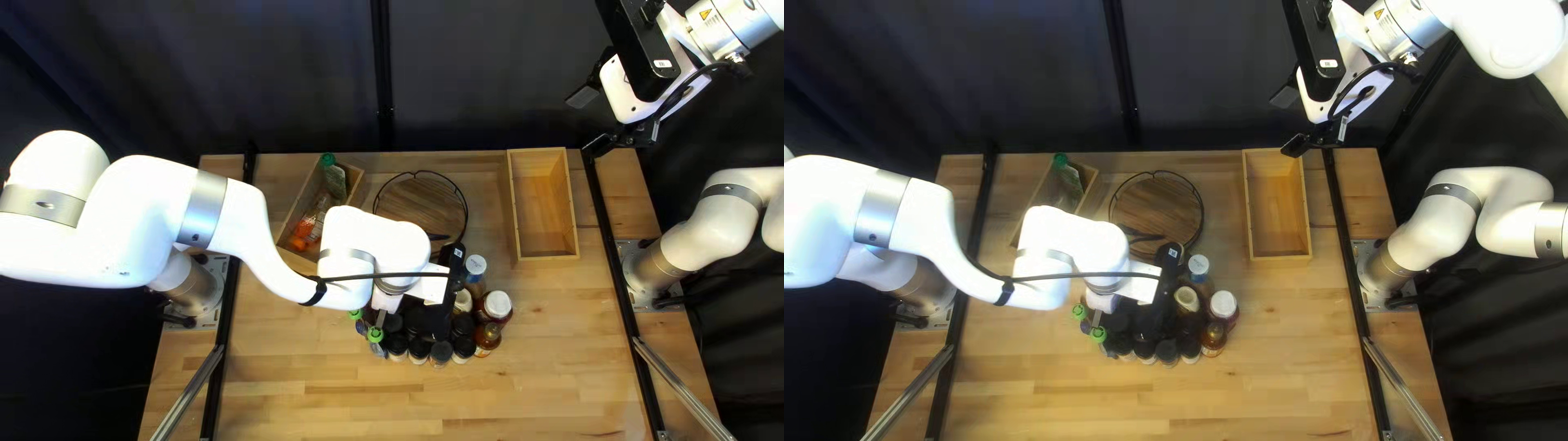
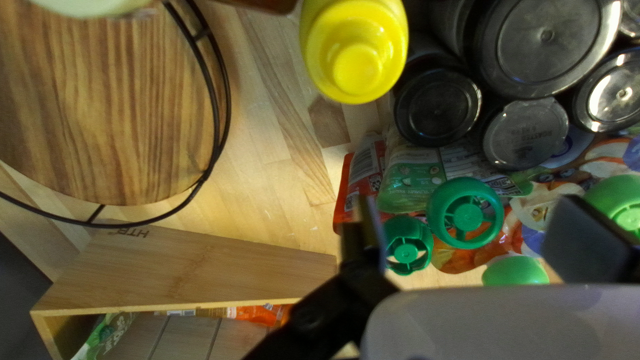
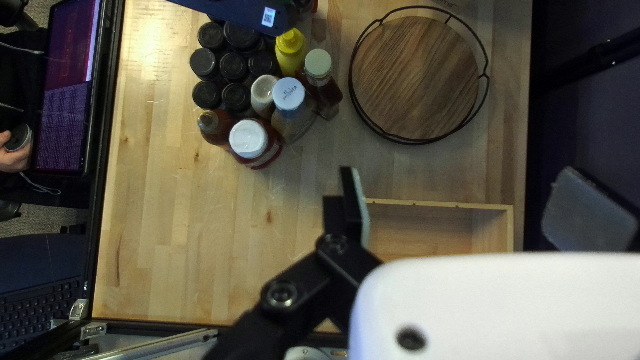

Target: Separate condiments, baby food and spices and place it in 3 different racks/containers

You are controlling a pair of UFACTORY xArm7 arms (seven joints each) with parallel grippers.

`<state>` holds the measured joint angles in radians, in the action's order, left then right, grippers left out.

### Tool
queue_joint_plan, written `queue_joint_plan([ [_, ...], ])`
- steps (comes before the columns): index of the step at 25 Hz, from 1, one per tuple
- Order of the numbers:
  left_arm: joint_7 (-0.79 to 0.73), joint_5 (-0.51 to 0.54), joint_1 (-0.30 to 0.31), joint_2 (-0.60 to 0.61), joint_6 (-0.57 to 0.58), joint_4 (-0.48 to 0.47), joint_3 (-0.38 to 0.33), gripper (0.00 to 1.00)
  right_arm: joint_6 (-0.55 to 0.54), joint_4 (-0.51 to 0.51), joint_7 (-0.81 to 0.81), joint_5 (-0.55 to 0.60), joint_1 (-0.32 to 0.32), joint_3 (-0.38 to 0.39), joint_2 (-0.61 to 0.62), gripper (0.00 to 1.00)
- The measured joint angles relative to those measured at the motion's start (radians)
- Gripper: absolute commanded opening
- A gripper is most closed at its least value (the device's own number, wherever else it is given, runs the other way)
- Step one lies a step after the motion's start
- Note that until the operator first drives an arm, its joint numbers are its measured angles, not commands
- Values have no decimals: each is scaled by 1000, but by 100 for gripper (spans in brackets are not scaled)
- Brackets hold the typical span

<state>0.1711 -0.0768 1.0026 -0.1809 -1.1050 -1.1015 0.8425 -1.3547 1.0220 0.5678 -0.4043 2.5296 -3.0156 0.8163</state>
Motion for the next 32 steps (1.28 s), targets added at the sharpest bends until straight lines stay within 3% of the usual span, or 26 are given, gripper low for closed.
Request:
queue_joint_plan([
  [6, -9, 18, 4, 7, -50, -46, 4, 5, 0, 0, 0, 0, 0, 0, 0, 100],
  [15, -9, 76, -12, 16, -264, -285, 30, 1, 0, 0, 0, 0, 0, 0, 0, 100],
  [19, -35, 157, -10, 73, -351, -344, 46, 2, 0, 0, 0, 0, 0, 0, 0, 100],
  [24, -111, 313, 0, 242, -415, -309, 38, 1, 0, 0, 0, 0, 0, 0, 0, 100],
  [32, -228, 539, -77, 549, -469, -97, -49, 3, 0, 0, 0, 0, 0, 0, 0, 100],
])
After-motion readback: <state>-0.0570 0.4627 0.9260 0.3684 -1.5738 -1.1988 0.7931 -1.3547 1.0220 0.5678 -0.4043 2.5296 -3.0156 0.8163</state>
